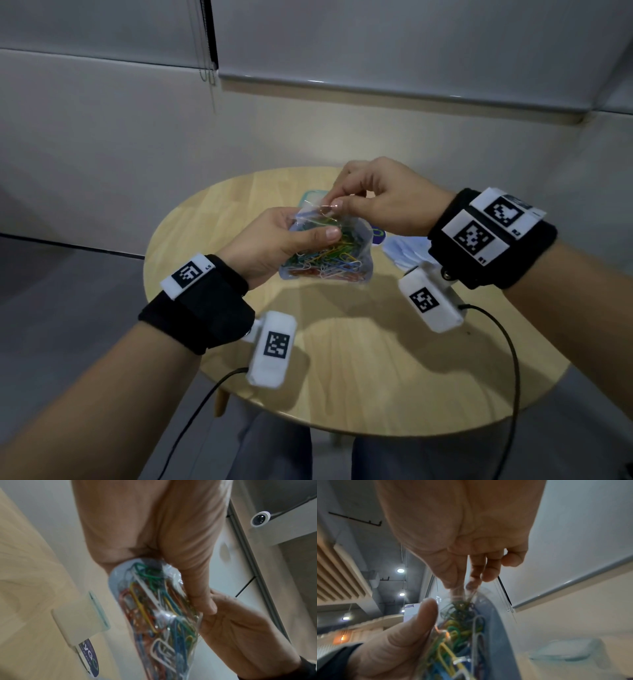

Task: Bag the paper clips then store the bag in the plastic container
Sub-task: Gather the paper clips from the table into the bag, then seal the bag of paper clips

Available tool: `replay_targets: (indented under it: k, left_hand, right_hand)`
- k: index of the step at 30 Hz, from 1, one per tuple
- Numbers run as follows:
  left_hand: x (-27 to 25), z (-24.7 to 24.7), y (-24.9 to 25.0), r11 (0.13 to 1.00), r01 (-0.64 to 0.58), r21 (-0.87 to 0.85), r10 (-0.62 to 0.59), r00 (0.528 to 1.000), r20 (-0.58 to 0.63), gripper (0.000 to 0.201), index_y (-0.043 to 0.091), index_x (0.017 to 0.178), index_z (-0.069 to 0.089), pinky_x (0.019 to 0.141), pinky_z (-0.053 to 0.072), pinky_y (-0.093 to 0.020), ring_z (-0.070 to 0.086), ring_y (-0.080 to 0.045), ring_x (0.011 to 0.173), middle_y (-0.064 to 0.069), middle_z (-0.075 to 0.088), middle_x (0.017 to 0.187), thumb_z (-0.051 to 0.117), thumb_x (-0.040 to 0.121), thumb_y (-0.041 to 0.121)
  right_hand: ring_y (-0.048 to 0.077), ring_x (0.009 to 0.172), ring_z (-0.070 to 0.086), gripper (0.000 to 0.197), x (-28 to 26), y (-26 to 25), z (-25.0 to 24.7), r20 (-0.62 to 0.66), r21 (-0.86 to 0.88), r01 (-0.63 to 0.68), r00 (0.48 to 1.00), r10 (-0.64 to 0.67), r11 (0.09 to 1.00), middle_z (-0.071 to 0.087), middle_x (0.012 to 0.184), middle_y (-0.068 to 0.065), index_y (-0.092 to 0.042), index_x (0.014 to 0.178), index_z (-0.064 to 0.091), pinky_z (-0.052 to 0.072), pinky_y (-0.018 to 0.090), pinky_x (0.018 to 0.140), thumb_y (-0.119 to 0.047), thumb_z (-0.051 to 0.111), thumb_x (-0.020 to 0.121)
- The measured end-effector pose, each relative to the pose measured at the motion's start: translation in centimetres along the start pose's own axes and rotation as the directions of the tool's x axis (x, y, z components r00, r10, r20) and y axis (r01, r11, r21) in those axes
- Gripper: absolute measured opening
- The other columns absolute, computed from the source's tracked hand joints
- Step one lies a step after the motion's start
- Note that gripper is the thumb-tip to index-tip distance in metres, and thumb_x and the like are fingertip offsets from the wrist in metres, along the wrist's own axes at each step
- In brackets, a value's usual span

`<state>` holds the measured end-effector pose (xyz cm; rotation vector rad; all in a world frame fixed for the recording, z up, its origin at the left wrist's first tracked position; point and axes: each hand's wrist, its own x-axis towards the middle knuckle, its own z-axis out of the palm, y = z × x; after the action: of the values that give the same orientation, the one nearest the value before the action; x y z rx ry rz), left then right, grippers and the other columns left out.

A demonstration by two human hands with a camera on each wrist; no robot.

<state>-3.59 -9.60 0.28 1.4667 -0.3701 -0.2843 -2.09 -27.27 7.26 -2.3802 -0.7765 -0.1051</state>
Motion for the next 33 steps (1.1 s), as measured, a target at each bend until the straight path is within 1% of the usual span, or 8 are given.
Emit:
replay_targets:
  k: [5, 8, 10, 16, 18, 22, 27, 33]
  left_hand:
    - [0.0, -0.1, 0.4, 1.0, 0.004, -0.015, -0.004, 1.0, 0.01, 0.041, 0.0, 0.108, 0.069, 0.09, 0.055, -0.039, 0.069, -0.03, 0.096, -0.022, 0.07, 0.109, 0.076, 0.074, 0.021]
    - [0.0, -0.1, 0.2, 0.999, 0.006, -0.04, -0.006, 1.0, -0.006, 0.041, 0.004, 0.101, 0.072, 0.085, 0.056, -0.036, 0.07, -0.027, 0.092, -0.016, 0.073, 0.1, 0.08, 0.066, 0.026]
    - [-0.1, -0.2, -0.2, 0.996, 0.013, -0.086, -0.013, 1.0, -0.005, 0.032, 0.003, 0.102, 0.071, 0.086, 0.056, -0.036, 0.07, -0.026, 0.09, -0.015, 0.073, 0.098, 0.079, 0.074, 0.017]
    - [-0.3, -0.2, -0.1, 0.99, 0.01, -0.139, -0.012, 1.0, -0.015, 0.055, -0.002, 0.116, 0.064, 0.081, 0.056, -0.038, 0.069, -0.031, 0.095, -0.021, 0.07, 0.108, 0.072, 0.069, 0.025]
    - [-0.3, -0.2, 0.0, 0.99, 0.012, -0.142, -0.012, 1.0, -0.003, 0.054, -0.003, 0.115, 0.065, 0.078, 0.055, -0.037, 0.069, -0.031, 0.093, -0.021, 0.071, 0.106, 0.071, 0.07, 0.026]
    - [-0.1, 0.0, -0.2, 0.993, 0.01, -0.12, -0.011, 1.0, -0.007, 0.044, -0.002, 0.107, 0.068, 0.07, 0.056, -0.035, 0.07, -0.029, 0.084, -0.018, 0.072, 0.096, 0.076, 0.071, 0.022]
    - [0.0, 0.7, -0.2, 0.994, -0.036, -0.102, 0.031, 0.998, -0.049, 0.039, -0.005, 0.108, 0.065, 0.073, 0.058, -0.036, 0.069, -0.028, 0.081, -0.02, 0.069, 0.094, 0.065, 0.078, 0.018]
    - [0.7, 1.1, 0.1, 0.989, -0.112, -0.101, 0.098, 0.986, -0.136, 0.026, -0.002, 0.107, 0.065, 0.076, 0.056, -0.036, 0.067, -0.029, 0.083, -0.022, 0.068, 0.096, 0.061, 0.086, 0.013]
  right_hand:
    - [0.008, 0.096, 0.053, 0.011, -0.3, 0.0, -0.3, 0.013, 0.14, -0.016, 1.0, 0.014, 0.99, 0.052, 0.102, -0.001, -0.016, 0.086, 0.075, 0.04, 0.02, 0.087, -0.022, 0.067, 0.082]
    - [0.0, 0.096, 0.051, 0.01, -0.7, 0.7, -0.2, 0.183, 0.108, -0.067, 0.982, 0.046, 0.992, 0.05, 0.111, -0.001, -0.018, 0.093, 0.072, 0.038, 0.006, 0.082, -0.019, 0.066, 0.085]
    - [-0.005, 0.091, 0.05, 0.02, -0.7, 1.1, -0.2, 0.21, 0.165, -0.072, 0.977, 0.036, 0.984, 0.051, 0.108, -0.004, -0.018, 0.105, 0.069, 0.037, 0.0, 0.074, -0.017, 0.064, 0.086]
    - [0.017, 0.065, 0.058, 0.03, -1.6, 2.2, -0.2, 0.103, 0.389, -0.082, 0.994, 0.045, 0.918, 0.068, 0.077, 0.001, -0.022, 0.092, 0.07, 0.047, 0.026, 0.059, -0.009, 0.078, 0.067]
    - [0.022, 0.062, 0.053, 0.03, -1.8, 2.4, 0.1, 0.118, 0.382, -0.101, 0.991, 0.06, 0.919, 0.063, 0.068, 0.017, -0.022, 0.083, 0.07, 0.041, 0.035, 0.063, -0.014, 0.084, 0.058]
    - [0.032, 0.073, 0.052, 0.039, -2.1, 2.6, 1.0, 0.193, 0.345, -0.13, 0.979, 0.066, 0.929, 0.057, 0.092, 0.042, -0.023, 0.079, 0.072, 0.046, 0.051, 0.066, -0.044, 0.087, 0.05]
    - [0.025, 0.069, 0.05, 0.009, -2.4, 2.5, 0.6, 0.172, 0.267, -0.124, 0.982, 0.08, 0.956, 0.057, 0.092, 0.024, -0.01, 0.085, 0.069, 0.04, 0.029, 0.056, -0.018, 0.066, 0.084]
    - [0.008, 0.049, 0.053, 0.008, -2.2, 2.9, 1.2, -0.138, 0.454, -0.059, 0.981, 0.136, 0.889, 0.066, 0.056, -0.005, -0.007, 0.077, 0.073, 0.044, 0.021, 0.047, 0.0, 0.074, 0.074]
